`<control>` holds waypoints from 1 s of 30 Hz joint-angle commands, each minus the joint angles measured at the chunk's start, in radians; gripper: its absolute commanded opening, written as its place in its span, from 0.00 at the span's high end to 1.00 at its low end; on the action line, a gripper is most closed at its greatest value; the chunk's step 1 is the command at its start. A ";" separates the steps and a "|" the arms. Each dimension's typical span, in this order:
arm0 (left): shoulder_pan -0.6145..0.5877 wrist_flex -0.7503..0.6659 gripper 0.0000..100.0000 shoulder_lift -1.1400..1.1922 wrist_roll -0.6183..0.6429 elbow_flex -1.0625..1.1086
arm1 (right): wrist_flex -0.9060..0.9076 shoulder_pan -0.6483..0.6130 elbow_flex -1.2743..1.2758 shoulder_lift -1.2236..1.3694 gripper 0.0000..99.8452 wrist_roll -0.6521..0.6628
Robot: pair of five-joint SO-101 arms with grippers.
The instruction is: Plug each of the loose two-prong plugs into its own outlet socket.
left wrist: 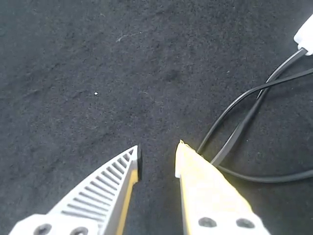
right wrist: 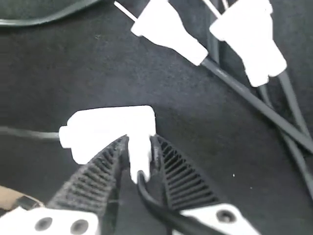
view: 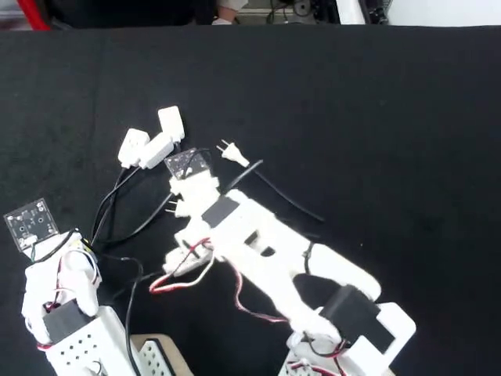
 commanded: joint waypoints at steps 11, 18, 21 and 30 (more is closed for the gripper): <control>0.002 -0.023 0.87 -0.005 -0.006 -0.007 | 0.173 0.238 0.082 0.033 0.99 0.100; 0.002 -0.023 0.87 -0.005 -0.006 -0.007 | 0.207 0.479 0.180 -0.165 0.99 0.150; 0.005 -0.023 0.87 -0.005 -0.006 -0.007 | 0.252 0.651 0.217 -0.255 0.99 0.241; 0.007 -0.023 0.87 -0.005 -0.006 -0.007 | 0.181 1.223 0.328 -0.389 0.99 0.624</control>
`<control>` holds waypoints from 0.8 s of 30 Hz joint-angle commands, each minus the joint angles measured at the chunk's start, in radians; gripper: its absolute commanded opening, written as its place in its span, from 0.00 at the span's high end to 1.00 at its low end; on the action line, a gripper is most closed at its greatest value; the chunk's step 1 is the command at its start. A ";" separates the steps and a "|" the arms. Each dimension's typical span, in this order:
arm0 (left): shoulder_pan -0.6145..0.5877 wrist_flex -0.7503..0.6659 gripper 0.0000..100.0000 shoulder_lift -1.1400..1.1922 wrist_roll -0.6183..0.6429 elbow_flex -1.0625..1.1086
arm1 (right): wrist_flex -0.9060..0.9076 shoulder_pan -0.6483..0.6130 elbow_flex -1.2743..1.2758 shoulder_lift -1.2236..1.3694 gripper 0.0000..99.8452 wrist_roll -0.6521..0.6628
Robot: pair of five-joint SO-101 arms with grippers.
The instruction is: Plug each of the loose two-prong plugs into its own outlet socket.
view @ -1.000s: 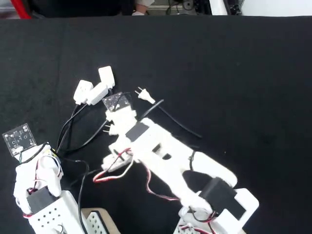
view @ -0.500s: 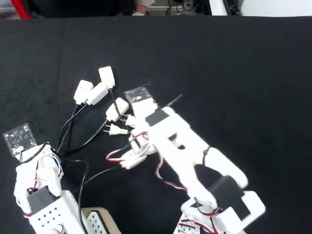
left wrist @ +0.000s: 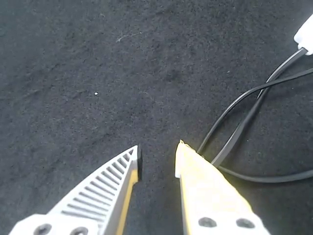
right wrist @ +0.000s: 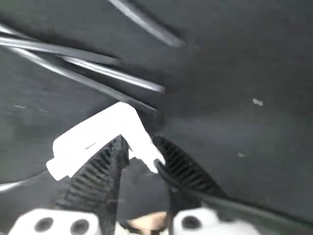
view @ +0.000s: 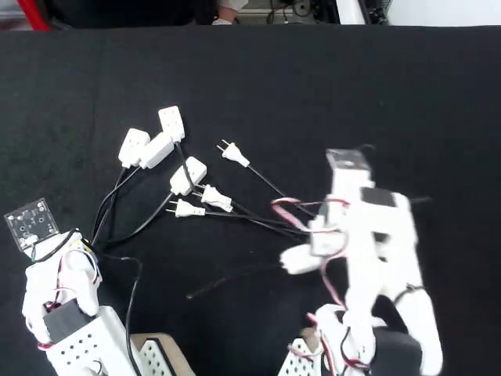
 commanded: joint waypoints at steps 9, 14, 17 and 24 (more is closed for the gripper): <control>0.008 -0.023 0.87 -0.005 -0.005 -0.007 | -0.252 0.692 -0.021 -0.022 0.99 0.404; 0.007 -0.023 0.87 -0.005 -0.005 -0.007 | -0.247 0.750 -0.087 -0.022 0.99 0.422; 0.008 -0.023 0.87 -0.005 -0.005 -0.007 | -0.226 0.741 -0.085 -0.022 0.99 0.417; 0.008 -0.023 0.87 -0.005 -0.005 -0.007 | 0.060 0.654 -0.182 -0.077 0.98 0.436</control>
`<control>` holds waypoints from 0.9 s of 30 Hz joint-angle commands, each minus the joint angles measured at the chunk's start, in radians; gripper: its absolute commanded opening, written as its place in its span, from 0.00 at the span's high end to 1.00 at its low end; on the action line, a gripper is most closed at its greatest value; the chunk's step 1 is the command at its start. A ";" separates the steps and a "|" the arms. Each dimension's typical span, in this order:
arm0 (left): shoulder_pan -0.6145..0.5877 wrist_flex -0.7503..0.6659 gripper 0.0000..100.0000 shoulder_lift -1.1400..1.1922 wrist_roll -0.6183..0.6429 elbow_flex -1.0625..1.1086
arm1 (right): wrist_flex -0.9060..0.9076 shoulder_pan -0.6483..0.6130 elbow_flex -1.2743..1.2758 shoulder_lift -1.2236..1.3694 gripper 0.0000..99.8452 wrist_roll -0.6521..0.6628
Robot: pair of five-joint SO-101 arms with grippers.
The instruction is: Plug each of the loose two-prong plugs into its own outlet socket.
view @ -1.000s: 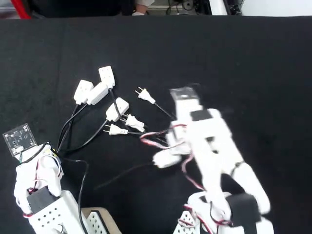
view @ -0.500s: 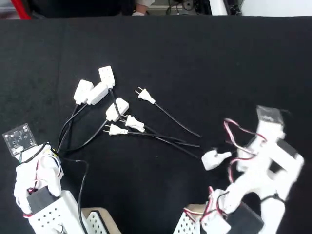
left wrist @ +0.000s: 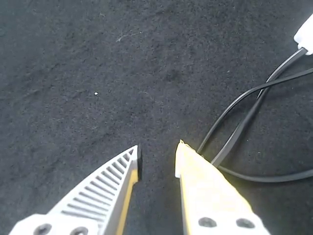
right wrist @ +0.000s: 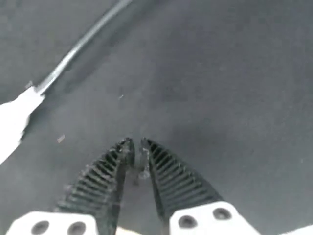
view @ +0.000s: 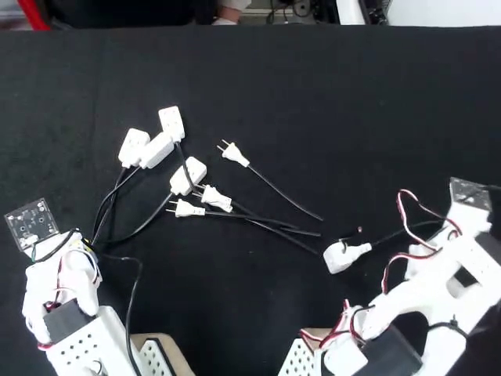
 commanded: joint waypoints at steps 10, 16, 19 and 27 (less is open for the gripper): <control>0.008 -0.021 0.87 -0.005 -0.005 -0.007 | 0.571 -0.204 -0.062 -0.476 0.89 0.327; 0.010 -0.025 0.87 -0.005 -0.005 0.004 | 0.529 -0.281 0.061 -0.771 0.71 0.371; 0.010 -0.025 0.87 -0.005 -0.005 0.004 | 0.542 -0.321 0.058 -0.783 0.66 0.390; 0.042 -0.025 0.87 -0.005 -0.005 0.005 | 0.479 -0.540 0.053 -0.479 0.75 0.301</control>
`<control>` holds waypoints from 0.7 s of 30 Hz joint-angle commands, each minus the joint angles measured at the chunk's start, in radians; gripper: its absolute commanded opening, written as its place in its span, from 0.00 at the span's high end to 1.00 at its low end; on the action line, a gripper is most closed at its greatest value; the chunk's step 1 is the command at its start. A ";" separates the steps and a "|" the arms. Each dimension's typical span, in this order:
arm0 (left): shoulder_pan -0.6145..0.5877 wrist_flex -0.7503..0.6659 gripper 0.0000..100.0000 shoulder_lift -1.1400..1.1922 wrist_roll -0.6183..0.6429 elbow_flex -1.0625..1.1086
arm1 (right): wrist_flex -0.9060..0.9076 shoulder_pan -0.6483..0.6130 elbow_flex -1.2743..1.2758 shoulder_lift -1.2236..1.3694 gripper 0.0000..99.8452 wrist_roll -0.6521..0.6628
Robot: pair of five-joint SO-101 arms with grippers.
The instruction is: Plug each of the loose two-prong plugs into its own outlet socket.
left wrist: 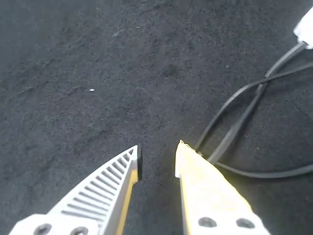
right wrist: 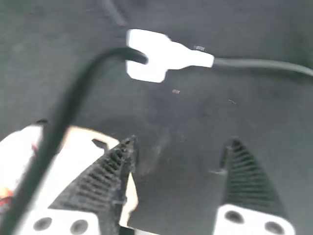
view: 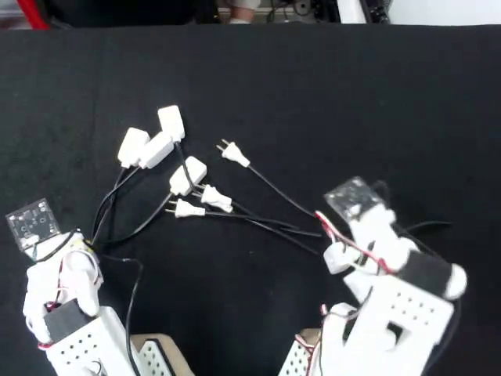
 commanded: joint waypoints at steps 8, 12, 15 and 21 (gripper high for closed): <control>0.031 -0.023 0.87 -0.005 -0.077 -0.005 | -0.121 -0.336 -0.010 0.303 0.60 -0.235; 0.033 -0.023 0.87 -0.005 -0.078 -0.005 | -0.152 -0.379 -0.004 0.309 0.62 -0.247; 0.033 -0.023 0.87 -0.005 -0.080 -0.005 | -0.215 -0.404 0.019 0.311 0.65 -0.299; 0.033 -0.023 0.87 -0.005 -0.080 -0.005 | -0.433 -0.430 0.191 0.311 0.71 -0.345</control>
